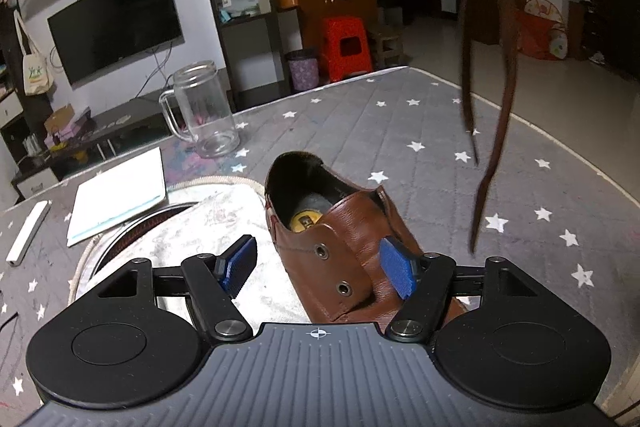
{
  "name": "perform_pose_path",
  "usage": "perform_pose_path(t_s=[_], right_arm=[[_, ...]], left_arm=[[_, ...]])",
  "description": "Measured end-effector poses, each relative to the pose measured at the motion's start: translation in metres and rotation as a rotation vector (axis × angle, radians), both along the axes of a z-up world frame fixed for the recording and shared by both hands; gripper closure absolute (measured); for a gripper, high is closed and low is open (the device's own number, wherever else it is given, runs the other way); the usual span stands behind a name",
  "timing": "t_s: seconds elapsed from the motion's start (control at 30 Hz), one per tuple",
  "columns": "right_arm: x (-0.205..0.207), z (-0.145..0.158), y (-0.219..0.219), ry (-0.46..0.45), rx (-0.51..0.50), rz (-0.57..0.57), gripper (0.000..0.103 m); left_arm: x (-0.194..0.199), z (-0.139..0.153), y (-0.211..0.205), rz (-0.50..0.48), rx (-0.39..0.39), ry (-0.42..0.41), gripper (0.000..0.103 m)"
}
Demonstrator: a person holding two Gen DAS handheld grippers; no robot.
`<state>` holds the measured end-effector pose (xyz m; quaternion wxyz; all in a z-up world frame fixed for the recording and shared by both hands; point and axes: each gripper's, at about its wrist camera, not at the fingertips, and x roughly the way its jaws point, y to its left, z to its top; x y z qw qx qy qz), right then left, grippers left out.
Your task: Lace up shoes with both hands
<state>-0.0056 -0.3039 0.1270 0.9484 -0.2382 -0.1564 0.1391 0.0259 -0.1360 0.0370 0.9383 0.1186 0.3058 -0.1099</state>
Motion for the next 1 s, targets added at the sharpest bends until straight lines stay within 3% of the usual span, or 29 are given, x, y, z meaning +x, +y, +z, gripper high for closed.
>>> perform_pose_path(t_s=[0.1,0.17,0.2,0.23,0.47,0.6,0.8,0.87,1.0], right_arm=[[0.004,-0.006,0.002,0.041,-0.023,-0.004,0.100],[0.007,-0.012,0.005,0.069,-0.042,-0.011,0.090],[0.009,-0.015,0.006,0.088,-0.046,-0.016,0.078],[0.012,-0.018,0.007,0.109,-0.049,-0.020,0.072],[0.033,-0.057,0.011,0.288,-0.125,-0.040,0.070],[0.042,-0.086,0.011,0.406,-0.172,-0.060,0.058],[0.048,-0.137,0.004,0.608,-0.264,-0.103,0.054],[0.052,-0.151,-0.003,0.719,-0.256,-0.093,0.054],[0.056,-0.168,-0.009,0.860,-0.252,-0.076,0.046]], left_arm=[[-0.003,0.000,-0.001,-0.007,0.009,-0.007,0.031],[-0.005,0.000,-0.001,-0.010,0.013,-0.009,0.031],[-0.006,0.000,-0.002,-0.011,0.015,-0.010,0.031],[-0.007,-0.001,-0.001,-0.010,0.017,-0.011,0.031],[-0.013,-0.005,0.001,-0.009,0.010,-0.004,0.029],[-0.016,-0.007,0.003,-0.007,0.009,0.002,0.028],[-0.018,-0.012,0.010,0.006,0.005,0.012,0.027],[-0.019,-0.016,0.013,0.013,0.008,0.019,0.027],[-0.019,-0.023,0.018,0.026,0.006,0.035,0.027]])
